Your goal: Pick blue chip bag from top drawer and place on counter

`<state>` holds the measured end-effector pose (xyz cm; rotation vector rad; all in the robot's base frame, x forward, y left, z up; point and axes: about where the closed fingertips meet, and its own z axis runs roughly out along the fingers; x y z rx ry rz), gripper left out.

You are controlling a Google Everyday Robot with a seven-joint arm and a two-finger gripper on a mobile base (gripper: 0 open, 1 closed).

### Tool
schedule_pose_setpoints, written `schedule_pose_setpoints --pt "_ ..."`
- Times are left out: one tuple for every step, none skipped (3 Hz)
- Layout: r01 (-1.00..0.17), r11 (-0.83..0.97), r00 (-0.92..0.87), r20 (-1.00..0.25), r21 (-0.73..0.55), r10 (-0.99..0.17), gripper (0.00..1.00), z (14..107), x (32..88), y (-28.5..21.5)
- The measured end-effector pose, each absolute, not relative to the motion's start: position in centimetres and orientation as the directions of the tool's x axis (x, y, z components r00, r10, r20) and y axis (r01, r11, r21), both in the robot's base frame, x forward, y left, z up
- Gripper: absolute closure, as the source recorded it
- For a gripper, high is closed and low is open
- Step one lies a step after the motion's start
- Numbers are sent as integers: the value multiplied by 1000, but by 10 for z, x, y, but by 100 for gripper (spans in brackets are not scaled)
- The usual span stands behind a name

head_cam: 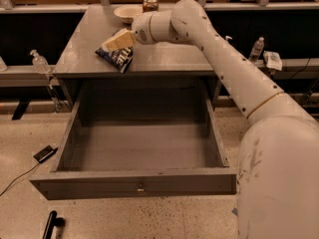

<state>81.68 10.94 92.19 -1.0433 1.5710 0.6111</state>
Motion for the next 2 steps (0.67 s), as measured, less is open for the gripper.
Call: schedule_pose_setpoints --pt "-872 466 16 -960 -151 -280 0 929 812 105" --pt "-867 458 118 -974 -197 -194 0 973 794 79"
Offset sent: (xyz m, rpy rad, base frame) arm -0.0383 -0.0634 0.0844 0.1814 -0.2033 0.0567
